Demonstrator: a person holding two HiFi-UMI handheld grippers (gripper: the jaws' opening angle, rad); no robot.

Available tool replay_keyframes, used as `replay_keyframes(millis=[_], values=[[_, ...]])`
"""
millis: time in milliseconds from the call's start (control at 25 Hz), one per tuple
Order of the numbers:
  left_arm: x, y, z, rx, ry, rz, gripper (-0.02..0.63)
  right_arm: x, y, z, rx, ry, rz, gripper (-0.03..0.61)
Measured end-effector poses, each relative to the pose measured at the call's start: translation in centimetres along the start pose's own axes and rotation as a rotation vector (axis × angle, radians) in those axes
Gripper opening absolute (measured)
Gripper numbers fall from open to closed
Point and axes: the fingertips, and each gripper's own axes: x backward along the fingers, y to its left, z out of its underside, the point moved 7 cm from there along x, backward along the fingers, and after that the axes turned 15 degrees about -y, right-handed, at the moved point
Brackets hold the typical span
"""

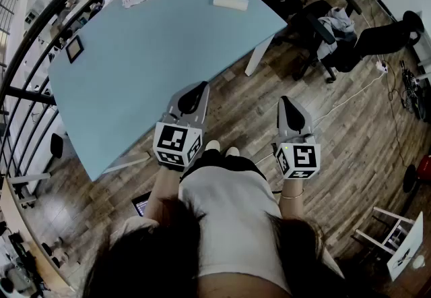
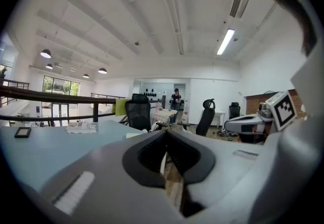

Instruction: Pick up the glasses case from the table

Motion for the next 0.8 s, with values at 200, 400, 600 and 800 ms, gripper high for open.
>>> replay_keyframes(millis=[200,400,600,800], values=[[-0.7,-0.5,0.1,-0.006,-0.004,-0.004,0.058,-0.1,-1.1,0.2,-0.015,-0.001,0.011,0.002],[-1.0,-1.0,0.2,-0.014,0.001,-0.023,0.058,-0.2,-2.0,0.4,-0.034,-0.012,-0.006,0.002],[-0.9,-2.1,0.7,-0.009,0.002,-0.032,0.06,0.3,-2.7,0.9,-0.045,-0.012,-0.025,0.002],[-1.0,-2.9,0.9,-0.003,0.005,-0.044,0.099,0.8,-3.8,1.2,-0.072,-0.014,-0.02,0.002]])
